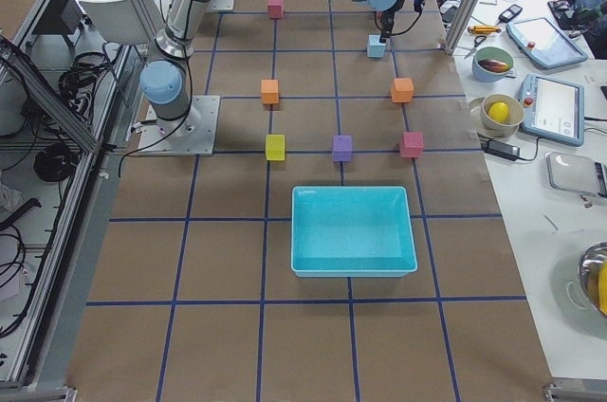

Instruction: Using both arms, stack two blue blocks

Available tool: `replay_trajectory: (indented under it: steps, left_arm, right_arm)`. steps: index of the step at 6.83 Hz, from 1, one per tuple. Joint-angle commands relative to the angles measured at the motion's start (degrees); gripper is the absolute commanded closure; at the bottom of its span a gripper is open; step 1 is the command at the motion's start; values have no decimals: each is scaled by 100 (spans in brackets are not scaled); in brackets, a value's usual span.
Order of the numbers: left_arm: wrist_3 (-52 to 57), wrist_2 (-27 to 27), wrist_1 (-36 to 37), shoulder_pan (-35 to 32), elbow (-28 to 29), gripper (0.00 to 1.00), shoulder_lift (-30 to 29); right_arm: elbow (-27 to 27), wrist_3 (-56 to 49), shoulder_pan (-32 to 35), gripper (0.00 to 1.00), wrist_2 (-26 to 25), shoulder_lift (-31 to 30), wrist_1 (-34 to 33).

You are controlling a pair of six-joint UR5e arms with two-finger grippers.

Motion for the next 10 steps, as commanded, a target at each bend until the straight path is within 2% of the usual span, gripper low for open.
replay_trajectory:
  steps: [1, 2, 3, 5, 10]
  left_arm:
    - [-521, 90, -50, -470, 906, 100, -676]
    - [-750, 29, -50, -611, 1301, 100, -957]
    - [-1005, 19, -163, -743, 1671, 100, -1204]
    - [-1200, 11, -173, -910, 1850, 100, -1513]
    - [-1122, 81, -322, -999, 1815, 100, -1531]
  right_arm:
    - [1231, -237, -239, 0, -205, -1211, 234]
    - [1873, -246, -283, 0, -390, -1879, 260]
    - [2228, -142, -318, 0, -409, -2364, 190]
    - [2293, -167, -301, 0, -392, -2518, 189]
    - [2302, -660, -345, 0, -400, -2781, 268]
